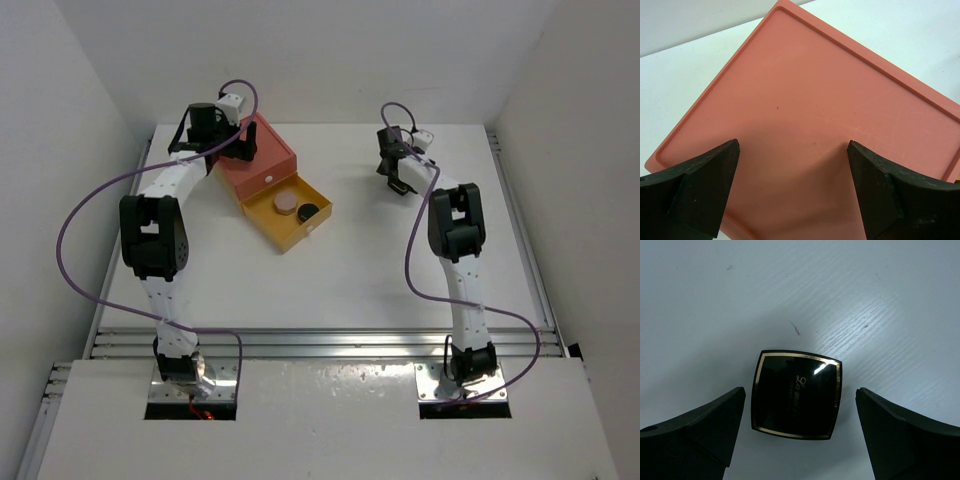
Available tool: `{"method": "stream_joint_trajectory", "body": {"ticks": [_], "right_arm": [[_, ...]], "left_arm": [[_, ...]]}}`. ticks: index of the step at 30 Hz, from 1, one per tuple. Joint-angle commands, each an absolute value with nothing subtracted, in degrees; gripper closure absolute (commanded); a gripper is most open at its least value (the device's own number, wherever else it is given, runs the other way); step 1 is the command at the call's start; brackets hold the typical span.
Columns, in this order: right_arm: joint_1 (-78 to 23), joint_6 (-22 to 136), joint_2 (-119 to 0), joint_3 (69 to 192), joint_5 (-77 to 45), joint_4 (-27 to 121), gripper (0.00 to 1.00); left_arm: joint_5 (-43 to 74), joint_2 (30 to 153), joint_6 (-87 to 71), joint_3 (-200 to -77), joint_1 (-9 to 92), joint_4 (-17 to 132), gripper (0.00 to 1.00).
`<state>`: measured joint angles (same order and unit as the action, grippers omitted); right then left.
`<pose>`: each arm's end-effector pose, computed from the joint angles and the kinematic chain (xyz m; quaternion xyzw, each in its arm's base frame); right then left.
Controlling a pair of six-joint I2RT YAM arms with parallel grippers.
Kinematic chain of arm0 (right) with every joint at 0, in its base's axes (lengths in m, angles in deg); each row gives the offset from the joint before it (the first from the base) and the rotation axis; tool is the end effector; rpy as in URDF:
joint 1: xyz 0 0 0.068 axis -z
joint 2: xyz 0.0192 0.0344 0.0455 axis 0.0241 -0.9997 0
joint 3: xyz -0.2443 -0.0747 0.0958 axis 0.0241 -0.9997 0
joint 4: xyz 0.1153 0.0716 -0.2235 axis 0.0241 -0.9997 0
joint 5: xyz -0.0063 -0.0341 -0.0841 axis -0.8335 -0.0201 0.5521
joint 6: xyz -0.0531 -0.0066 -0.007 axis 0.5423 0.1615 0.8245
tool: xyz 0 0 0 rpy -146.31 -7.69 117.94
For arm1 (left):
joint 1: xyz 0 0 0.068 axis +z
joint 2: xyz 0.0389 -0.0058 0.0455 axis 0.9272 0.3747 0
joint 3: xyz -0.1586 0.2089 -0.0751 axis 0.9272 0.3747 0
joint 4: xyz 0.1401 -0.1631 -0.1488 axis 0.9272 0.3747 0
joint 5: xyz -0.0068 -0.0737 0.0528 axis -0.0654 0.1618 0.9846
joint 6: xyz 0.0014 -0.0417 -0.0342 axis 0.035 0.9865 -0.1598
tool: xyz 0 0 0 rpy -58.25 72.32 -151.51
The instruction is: Organize the makeup
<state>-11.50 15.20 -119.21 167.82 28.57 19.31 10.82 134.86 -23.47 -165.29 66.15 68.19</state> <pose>0.5181 0.0964 0.1369 0.3665 0.8335 -0.1183 0.3963 0.4920 -0.0238 0.2702 0.1030 0.8462 -0.0854 0.5158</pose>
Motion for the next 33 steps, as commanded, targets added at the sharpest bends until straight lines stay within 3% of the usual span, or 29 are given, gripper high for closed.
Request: {"method": "stream_joint_trajectory", "body": {"ticks": [1, 7, 12, 17, 21, 33], "right_arm": [[-11.5, 13.5, -121.0, 171.7, 29.8, 17.4, 0.09], [-10.7, 8.7, -120.9, 169.4, 26.7, 15.8, 0.18], [-10.8, 13.1, -119.1, 165.0, 25.3, 20.7, 0.49], [-11.0, 29.3, -112.9, 154.6, 19.6, 36.1, 0.52], [-12.4, 45.3, -103.7, 147.3, 5.9, 50.0, 0.6], [-25.7, 58.0, -96.7, 146.4, -20.2, 52.0, 0.68]], "left_arm": [[13.2, 138.2, -24.3, -164.1, 66.2, 76.3, 0.05], [13.2, 138.2, -24.3, -164.1, 66.2, 76.3, 0.05], [13.7, 138.2, -24.3, -164.1, 66.2, 76.3, 0.05], [13.7, 138.2, -24.3, -164.1, 66.2, 76.3, 0.05], [13.7, 138.2, -24.3, -164.1, 66.2, 76.3, 0.05], [14.2, 138.2, -24.8, -164.1, 66.2, 76.3, 0.05]]}}
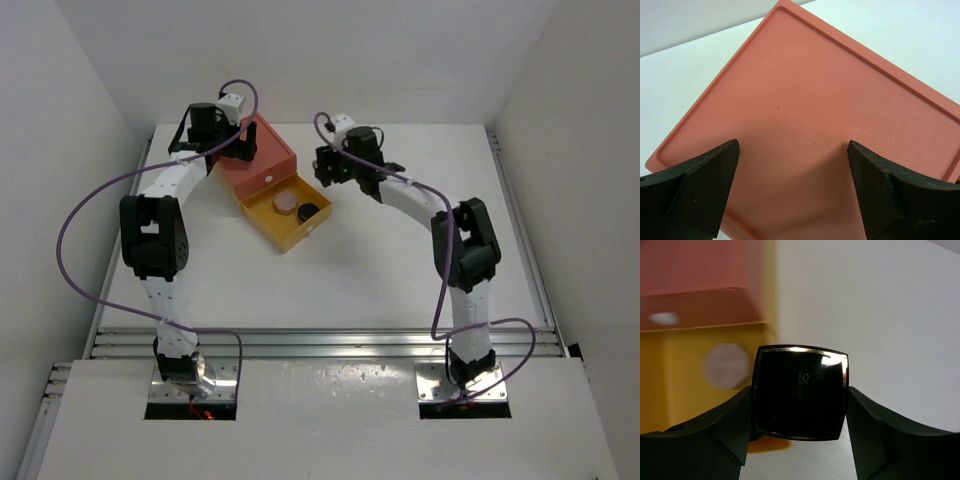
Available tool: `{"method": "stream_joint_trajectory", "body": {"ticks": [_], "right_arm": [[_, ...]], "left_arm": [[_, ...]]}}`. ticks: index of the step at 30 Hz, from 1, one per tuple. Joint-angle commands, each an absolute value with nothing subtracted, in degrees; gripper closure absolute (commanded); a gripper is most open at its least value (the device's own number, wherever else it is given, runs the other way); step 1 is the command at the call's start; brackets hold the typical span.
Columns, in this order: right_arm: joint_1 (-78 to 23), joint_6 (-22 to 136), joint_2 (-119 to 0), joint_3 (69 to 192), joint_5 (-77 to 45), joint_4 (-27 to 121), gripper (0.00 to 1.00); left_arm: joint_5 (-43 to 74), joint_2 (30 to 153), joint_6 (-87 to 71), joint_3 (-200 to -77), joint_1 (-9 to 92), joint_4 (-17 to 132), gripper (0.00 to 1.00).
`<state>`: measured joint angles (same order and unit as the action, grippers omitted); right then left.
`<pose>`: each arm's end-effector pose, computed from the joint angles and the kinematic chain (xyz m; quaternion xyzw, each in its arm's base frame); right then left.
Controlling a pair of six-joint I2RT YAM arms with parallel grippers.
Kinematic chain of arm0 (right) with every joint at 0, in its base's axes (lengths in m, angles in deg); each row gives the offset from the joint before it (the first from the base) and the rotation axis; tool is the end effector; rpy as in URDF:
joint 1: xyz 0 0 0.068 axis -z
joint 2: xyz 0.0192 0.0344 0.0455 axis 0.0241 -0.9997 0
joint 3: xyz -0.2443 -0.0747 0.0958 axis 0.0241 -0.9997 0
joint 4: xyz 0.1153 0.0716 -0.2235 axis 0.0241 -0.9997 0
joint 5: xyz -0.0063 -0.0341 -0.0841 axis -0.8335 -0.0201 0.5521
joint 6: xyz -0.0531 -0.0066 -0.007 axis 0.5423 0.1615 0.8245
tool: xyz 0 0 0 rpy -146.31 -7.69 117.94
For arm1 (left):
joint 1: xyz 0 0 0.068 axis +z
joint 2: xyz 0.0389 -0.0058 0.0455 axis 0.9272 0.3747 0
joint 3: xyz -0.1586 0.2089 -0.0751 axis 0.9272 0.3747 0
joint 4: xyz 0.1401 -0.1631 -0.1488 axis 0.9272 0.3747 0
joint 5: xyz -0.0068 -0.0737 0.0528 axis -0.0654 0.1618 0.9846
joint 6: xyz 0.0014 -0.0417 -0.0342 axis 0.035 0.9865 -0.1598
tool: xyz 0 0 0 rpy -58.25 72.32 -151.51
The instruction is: Organize the makeup
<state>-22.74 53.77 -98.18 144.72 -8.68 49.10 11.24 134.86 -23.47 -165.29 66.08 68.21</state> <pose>0.4467 0.2001 0.2233 -0.1066 0.8499 0.1521 0.4931 0.4920 -0.0242 0.2701 0.1017 0.8466 -0.0826 0.5158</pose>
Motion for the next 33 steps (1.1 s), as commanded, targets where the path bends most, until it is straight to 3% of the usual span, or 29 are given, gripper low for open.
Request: {"method": "stream_joint_trajectory", "body": {"ticks": [1, 5, 22, 29, 33], "right_arm": [[-27.2, 58.0, -97.1, 148.4, -22.4, 51.3, 0.68], [-31.6, 58.6, -102.7, 152.8, -31.8, 49.7, 0.68], [-37.3, 59.1, -110.2, 153.8, -26.6, 45.0, 0.72], [-37.2, 59.0, -111.2, 153.3, -25.7, 43.3, 0.57], [-37.2, 59.2, -112.2, 155.0, -25.2, 42.9, 0.31]], "left_arm": [[14.2, 138.2, -24.8, -164.1, 66.2, 76.3, 0.05], [14.2, 138.2, -24.8, -164.1, 66.2, 76.3, 0.05], [12.1, 138.7, -24.8, -164.1, 66.2, 76.3, 0.05], [11.6, 139.2, -24.3, -164.6, 66.2, 76.3, 0.05], [11.1, 139.2, -24.3, -164.6, 66.8, 76.3, 0.05]]}}
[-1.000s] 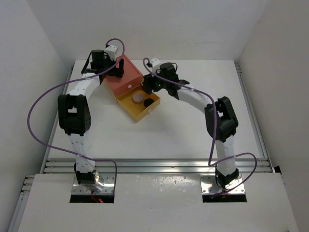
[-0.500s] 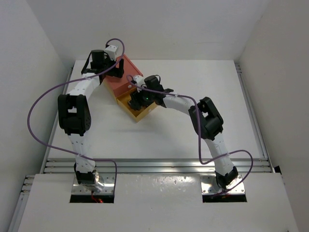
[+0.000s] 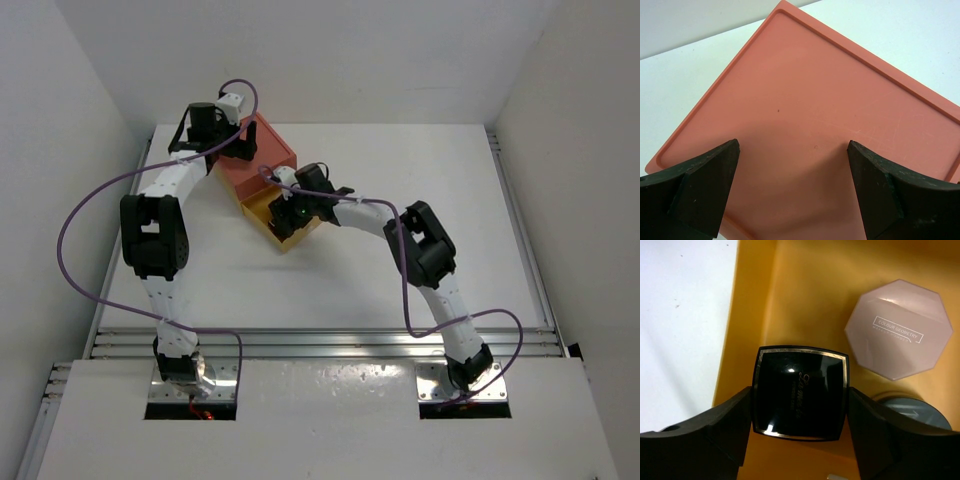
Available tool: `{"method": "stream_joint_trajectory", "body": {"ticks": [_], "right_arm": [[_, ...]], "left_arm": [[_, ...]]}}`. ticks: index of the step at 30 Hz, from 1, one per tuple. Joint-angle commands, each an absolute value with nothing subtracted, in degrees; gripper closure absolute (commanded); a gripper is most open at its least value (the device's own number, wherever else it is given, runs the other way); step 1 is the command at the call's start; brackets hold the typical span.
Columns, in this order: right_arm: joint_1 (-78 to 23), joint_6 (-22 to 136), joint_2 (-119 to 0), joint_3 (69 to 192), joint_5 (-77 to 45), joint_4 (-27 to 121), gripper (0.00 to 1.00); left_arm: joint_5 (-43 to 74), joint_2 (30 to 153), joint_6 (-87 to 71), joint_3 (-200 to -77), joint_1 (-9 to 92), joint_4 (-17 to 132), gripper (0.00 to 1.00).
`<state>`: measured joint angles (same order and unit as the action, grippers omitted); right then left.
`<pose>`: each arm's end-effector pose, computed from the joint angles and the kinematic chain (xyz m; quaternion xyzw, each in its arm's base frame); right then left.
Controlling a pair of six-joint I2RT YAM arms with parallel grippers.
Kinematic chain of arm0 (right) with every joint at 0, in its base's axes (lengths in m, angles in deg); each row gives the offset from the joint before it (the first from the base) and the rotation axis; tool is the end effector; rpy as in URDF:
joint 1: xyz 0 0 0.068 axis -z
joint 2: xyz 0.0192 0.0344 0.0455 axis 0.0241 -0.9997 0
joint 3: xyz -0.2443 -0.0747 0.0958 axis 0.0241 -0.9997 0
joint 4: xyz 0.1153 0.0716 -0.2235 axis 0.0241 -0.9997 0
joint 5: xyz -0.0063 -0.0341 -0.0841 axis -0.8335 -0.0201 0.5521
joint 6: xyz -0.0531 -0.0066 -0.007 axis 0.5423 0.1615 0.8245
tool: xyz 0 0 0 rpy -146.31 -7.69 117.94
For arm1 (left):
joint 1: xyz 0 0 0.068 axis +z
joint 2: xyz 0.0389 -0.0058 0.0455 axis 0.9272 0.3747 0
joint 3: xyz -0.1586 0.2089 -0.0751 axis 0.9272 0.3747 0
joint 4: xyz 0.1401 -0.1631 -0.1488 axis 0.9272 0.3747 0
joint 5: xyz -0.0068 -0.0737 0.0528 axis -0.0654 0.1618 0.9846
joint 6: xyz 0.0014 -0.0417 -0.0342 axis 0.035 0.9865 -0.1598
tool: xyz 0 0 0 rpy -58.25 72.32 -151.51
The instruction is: Organize the makeup
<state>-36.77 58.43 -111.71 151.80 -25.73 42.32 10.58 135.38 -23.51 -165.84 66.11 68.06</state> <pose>0.3984 0.3263 0.1399 -0.3142 0.8457 0.2778 0.3299 0.4942 -0.0244 0.2695 0.1048 0.8451 -0.0870 0.5169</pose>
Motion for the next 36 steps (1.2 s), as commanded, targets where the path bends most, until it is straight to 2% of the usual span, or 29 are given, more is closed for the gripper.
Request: {"method": "stream_joint_trajectory", "body": {"ticks": [1, 6, 11, 14, 17, 18, 20, 21, 23, 24, 25, 32, 36], "right_arm": [[-37.2, 59.5, -112.1, 155.7, -25.0, 42.8, 0.26], [-37.2, 60.3, -111.9, 157.2, -23.7, 42.3, 0.12], [-37.2, 60.4, -110.6, 158.3, -23.2, 43.4, 0.11], [-37.2, 59.4, -108.7, 158.1, -22.8, 45.8, 0.18], [-37.2, 57.9, -104.0, 156.6, -22.3, 49.6, 0.29], [-37.2, 58.1, -102.8, 154.6, -22.3, 51.0, 0.39], [-37.1, 58.1, -98.2, 150.3, -22.0, 53.5, 0.51], [-37.1, 58.0, -96.9, 148.7, -21.2, 55.5, 0.64], [-36.6, 56.9, -92.2, 141.0, -20.2, 58.0, 0.79], [-36.5, 57.1, -91.1, 139.0, -19.8, 60.0, 0.92], [-36.1, 56.9, -89.4, 133.5, -19.1, 60.5, 0.98], [-33.4, 51.6, -86.1, 121.1, -19.1, 59.2, 1.0], [-33.2, 51.6, -88.0, 120.1, -19.0, 61.4, 1.0]], "left_arm": [[11.1, 139.2, -24.3, -164.6, 66.8, 76.3, 0.05], [11.1, 139.2, -24.3, -164.6, 66.8, 76.3, 0.05], [11.1, 139.2, -24.3, -164.6, 66.8, 76.3, 0.05], [11.1, 139.2, -24.3, -164.6, 66.8, 76.3, 0.05], [11.1, 139.2, -24.3, -164.6, 66.8, 76.3, 0.05], [11.1, 139.2, -24.3, -164.6, 66.8, 76.3, 0.05], [11.1, 139.2, -24.3, -164.6, 66.8, 76.3, 0.05], [11.1, 139.2, -24.3, -165.1, 66.8, 76.3, 0.05], [11.1, 139.2, -24.3, -165.1, 66.8, 76.3, 0.05], [11.1, 139.2, -24.3, -165.1, 66.8, 76.3, 0.05], [11.1, 139.8, -24.3, -165.1, 66.8, 76.3, 0.05], [11.1, 140.4, -24.3, -166.3, 66.8, 76.3, 0.05], [11.1, 140.4, -24.3, -166.3, 66.8, 76.8, 0.05]]}}
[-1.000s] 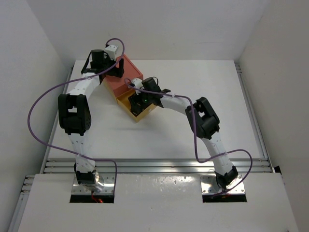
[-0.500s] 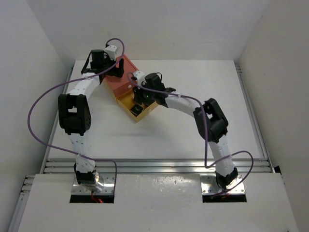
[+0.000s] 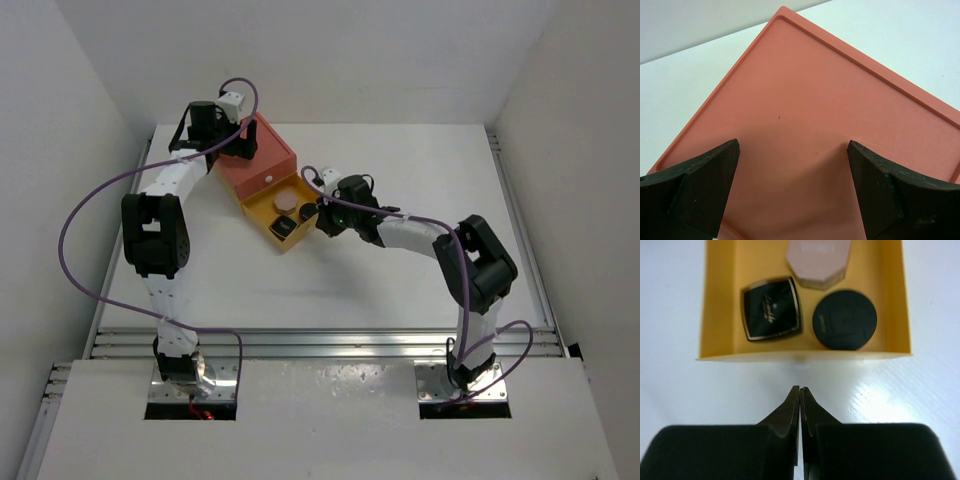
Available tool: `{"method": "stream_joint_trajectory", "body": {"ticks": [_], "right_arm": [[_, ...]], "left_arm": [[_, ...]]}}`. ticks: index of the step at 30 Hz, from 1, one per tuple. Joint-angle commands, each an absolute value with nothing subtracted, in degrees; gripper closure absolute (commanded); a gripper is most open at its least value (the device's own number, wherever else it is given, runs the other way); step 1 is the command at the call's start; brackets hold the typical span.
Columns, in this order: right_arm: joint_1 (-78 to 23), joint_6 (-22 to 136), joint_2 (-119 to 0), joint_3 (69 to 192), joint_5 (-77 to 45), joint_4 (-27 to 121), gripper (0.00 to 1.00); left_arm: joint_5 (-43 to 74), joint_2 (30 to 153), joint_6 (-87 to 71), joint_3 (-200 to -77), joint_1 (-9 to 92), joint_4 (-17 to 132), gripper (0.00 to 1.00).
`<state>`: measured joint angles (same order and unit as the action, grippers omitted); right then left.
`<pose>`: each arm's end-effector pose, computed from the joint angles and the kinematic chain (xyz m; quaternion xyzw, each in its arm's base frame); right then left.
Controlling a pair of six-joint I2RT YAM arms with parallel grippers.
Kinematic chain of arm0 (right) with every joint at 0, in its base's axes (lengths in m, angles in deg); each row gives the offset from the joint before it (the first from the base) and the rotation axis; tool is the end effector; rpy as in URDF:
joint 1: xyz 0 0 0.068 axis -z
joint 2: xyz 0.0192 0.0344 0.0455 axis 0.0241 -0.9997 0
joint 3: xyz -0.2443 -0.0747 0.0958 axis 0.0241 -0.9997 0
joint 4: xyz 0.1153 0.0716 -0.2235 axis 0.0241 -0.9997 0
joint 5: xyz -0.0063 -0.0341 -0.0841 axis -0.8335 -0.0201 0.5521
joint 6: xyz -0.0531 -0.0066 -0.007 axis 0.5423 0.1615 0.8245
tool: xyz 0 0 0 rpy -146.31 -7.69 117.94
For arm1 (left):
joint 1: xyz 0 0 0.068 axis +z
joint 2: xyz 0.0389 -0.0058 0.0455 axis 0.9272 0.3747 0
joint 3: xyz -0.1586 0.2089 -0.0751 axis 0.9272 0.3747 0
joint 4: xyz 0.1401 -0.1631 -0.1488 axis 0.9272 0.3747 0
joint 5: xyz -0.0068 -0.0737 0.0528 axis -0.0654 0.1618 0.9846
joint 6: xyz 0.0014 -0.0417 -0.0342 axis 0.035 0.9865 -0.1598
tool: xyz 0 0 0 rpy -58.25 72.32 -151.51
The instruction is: Organize the makeup
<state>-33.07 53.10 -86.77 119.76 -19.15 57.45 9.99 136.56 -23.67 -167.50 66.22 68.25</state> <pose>0.3369 0.2390 0.1812 -0.2242 0.8473 0.2569 0.4072 0.4994 -0.0240 0.2694 0.1080 0.8431 -0.0900 0.5191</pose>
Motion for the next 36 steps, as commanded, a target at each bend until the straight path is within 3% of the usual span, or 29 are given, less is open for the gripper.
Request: {"method": "stream_joint_trajectory", "body": {"ticks": [1, 16, 31, 36], "right_arm": [[-33.0, 51.3, -88.8, 120.5, -19.0, 61.0, 1.0], [-32.3, 37.7, -103.5, 132.5, -17.3, 74.2, 1.0], [-33.1, 31.7, -121.8, 158.2, -6.5, 73.3, 1.0], [-32.9, 30.5, -123.3, 159.8, -3.5, 74.6, 1.0]], "left_arm": [[11.1, 140.4, -24.3, -166.3, 66.8, 76.8, 0.05], [11.6, 140.9, -23.7, -165.2, 66.8, 76.3, 0.05], [11.6, 141.4, -23.2, -164.2, 66.8, 75.8, 0.05], [11.6, 141.4, -23.2, -164.2, 67.3, 75.8, 0.05]]}}
